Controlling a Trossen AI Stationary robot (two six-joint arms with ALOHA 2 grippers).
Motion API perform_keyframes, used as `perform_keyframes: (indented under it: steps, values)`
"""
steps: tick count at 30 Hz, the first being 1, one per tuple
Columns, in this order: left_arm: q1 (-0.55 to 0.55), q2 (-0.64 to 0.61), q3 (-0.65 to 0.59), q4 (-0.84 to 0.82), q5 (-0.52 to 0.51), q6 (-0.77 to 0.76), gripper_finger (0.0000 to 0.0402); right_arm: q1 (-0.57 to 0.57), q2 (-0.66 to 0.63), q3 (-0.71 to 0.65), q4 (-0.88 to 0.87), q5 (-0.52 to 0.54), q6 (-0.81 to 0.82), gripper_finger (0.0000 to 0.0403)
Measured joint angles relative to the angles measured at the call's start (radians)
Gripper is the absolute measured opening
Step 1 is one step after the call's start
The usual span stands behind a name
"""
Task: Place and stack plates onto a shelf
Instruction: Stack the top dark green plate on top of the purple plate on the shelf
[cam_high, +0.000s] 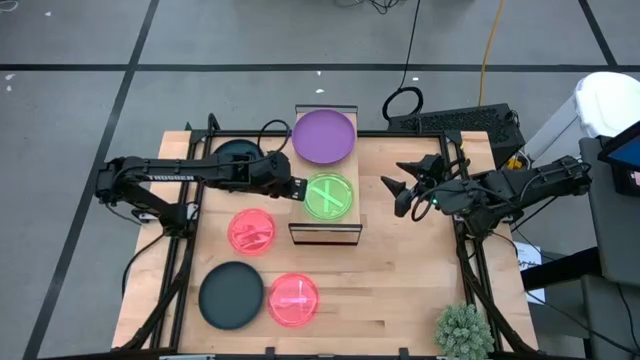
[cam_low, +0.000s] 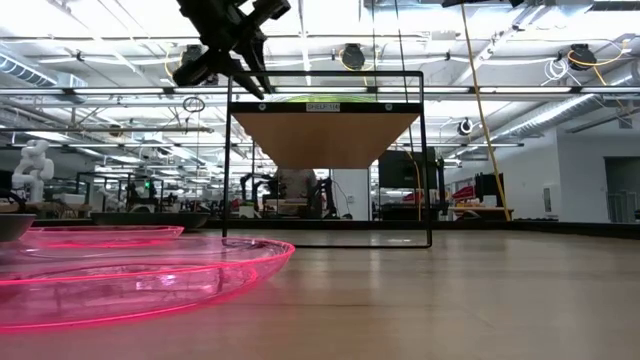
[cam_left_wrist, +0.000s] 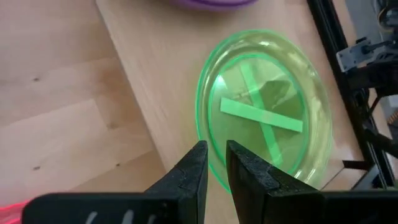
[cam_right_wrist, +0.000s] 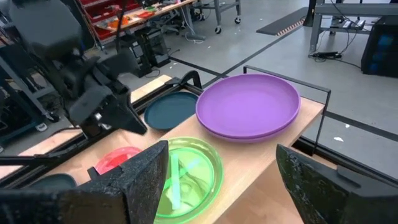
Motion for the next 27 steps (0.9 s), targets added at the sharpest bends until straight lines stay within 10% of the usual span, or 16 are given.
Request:
perform_keyframes:
  steps: [27]
  values:
    - [0.082,-0.110,0.000,-0.364,0.181,0.224,0.0063,0.002,0.000,0.000,-0.041,-0.208,0.141,0.0276]
